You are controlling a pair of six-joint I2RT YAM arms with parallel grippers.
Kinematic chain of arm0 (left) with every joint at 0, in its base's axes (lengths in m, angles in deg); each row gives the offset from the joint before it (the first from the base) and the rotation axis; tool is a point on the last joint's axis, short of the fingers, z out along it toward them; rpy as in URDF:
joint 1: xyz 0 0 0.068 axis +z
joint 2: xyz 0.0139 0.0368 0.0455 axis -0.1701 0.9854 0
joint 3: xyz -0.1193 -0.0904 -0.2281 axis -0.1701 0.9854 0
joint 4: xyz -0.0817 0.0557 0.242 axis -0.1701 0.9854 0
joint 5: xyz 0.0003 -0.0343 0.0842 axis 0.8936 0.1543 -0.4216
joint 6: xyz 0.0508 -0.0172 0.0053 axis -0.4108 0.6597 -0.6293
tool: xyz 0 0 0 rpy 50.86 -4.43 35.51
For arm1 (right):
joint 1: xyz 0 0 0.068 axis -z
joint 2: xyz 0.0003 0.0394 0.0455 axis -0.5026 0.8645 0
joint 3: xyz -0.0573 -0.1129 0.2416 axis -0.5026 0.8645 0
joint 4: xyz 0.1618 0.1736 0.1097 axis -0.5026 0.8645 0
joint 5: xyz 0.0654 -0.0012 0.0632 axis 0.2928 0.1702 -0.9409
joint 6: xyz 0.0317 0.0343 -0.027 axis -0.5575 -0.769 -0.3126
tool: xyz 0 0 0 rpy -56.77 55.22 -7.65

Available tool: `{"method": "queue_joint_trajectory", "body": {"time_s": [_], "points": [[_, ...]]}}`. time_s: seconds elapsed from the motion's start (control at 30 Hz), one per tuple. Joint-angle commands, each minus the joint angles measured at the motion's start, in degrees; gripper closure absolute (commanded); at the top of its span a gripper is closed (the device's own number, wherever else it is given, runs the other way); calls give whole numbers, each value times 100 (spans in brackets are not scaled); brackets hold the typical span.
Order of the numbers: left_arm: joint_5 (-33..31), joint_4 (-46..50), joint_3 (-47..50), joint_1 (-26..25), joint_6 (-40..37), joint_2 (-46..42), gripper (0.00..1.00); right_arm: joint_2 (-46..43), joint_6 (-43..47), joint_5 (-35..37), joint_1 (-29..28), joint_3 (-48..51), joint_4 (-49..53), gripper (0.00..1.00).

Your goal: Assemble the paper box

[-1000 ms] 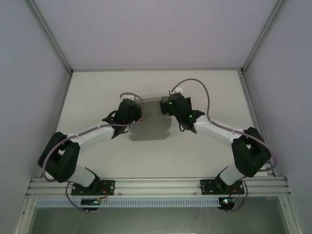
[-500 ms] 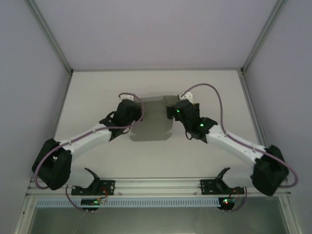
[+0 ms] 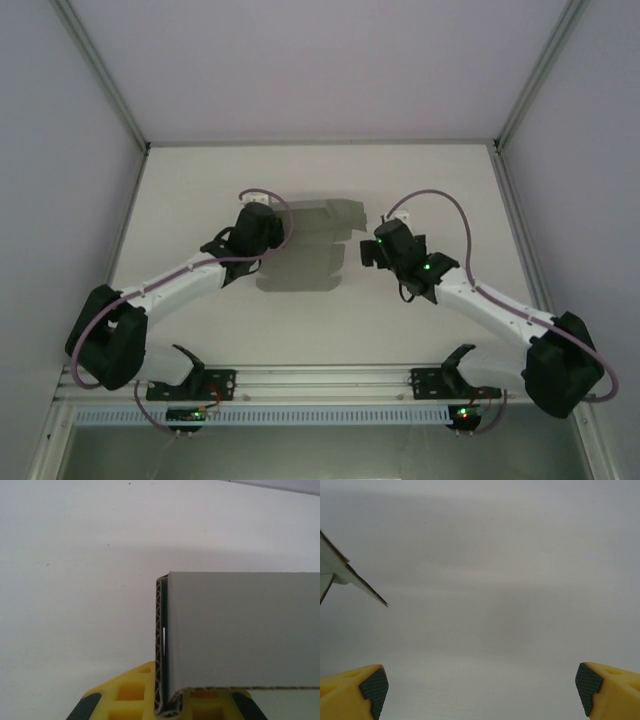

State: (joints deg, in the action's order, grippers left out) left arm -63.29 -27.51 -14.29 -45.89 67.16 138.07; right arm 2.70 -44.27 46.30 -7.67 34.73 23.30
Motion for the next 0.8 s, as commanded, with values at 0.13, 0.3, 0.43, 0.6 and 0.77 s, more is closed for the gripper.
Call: {"method": "queue_joint_trajectory", "body": {"time_s": [0.13,0.3,0.43,0.6,0.77], "points": [[283,69,-191,0,-110,-310,100,606,226,-595,207,-521,-675,1],[503,35,-193,-2,-65,-343,100,857,345,-1086,207,-669,-1131,1],[675,-1,-202,2,-32,-262,100,1000,610,-1428,166,-767,-1547,1],[880,-49,-202,4,125,-207,100,1306,700,-1355,34,-933,-1602,1],[911,-50,-203,-5,204,-158,100,1568,788,-1096,-179,-1085,-1526,1]]}}
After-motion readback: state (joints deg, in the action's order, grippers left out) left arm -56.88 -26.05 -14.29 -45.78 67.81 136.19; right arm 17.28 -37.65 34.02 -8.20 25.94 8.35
